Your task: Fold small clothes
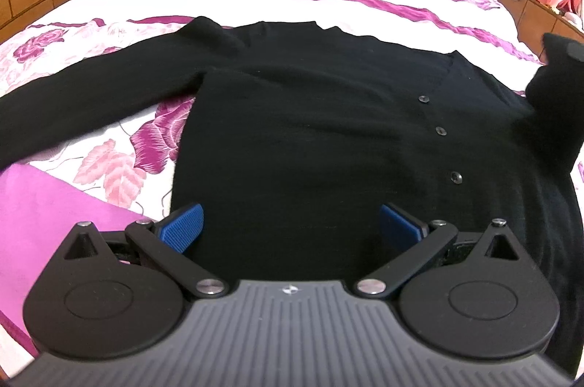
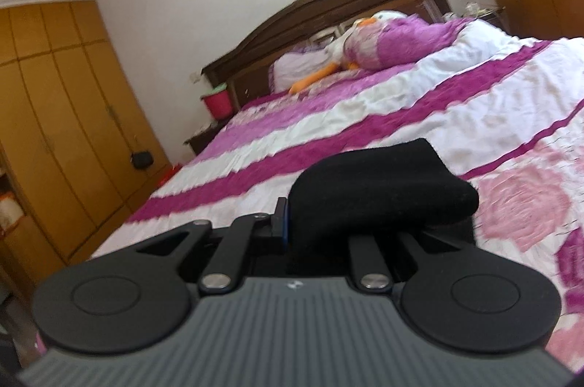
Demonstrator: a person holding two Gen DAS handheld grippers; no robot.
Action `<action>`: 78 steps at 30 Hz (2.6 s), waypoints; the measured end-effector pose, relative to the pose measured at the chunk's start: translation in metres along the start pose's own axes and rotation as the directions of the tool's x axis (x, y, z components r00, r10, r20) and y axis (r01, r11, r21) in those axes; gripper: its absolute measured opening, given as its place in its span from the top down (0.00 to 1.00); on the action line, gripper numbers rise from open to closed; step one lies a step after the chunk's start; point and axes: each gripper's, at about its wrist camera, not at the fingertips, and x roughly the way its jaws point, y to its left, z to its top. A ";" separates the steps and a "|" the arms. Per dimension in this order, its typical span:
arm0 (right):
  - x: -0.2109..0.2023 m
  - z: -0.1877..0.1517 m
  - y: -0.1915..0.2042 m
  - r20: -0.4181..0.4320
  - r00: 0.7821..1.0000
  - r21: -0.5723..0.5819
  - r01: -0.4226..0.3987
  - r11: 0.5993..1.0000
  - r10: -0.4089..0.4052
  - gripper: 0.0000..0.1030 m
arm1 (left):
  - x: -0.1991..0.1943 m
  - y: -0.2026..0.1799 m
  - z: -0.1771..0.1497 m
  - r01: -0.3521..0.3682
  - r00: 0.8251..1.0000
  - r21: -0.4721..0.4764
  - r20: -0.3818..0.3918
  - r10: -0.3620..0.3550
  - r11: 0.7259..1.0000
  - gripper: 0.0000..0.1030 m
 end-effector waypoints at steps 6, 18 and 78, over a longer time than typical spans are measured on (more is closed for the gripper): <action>0.029 -0.022 0.018 -0.091 0.996 -0.042 -0.002 0.999 -0.002 0.86 | 0.000 0.001 -0.003 -0.019 1.000 0.036 0.020 0.018 0.999 0.00; 0.076 -0.075 0.054 -0.276 0.961 -0.188 -0.050 0.981 -0.004 0.84 | 0.009 0.002 -0.007 -0.034 0.999 0.060 0.026 0.032 0.998 0.00; -0.013 -0.076 -0.065 -0.228 0.954 -0.025 0.194 0.981 -0.194 0.42 | 0.060 -0.136 0.065 -0.194 0.939 0.212 0.321 0.119 0.958 0.00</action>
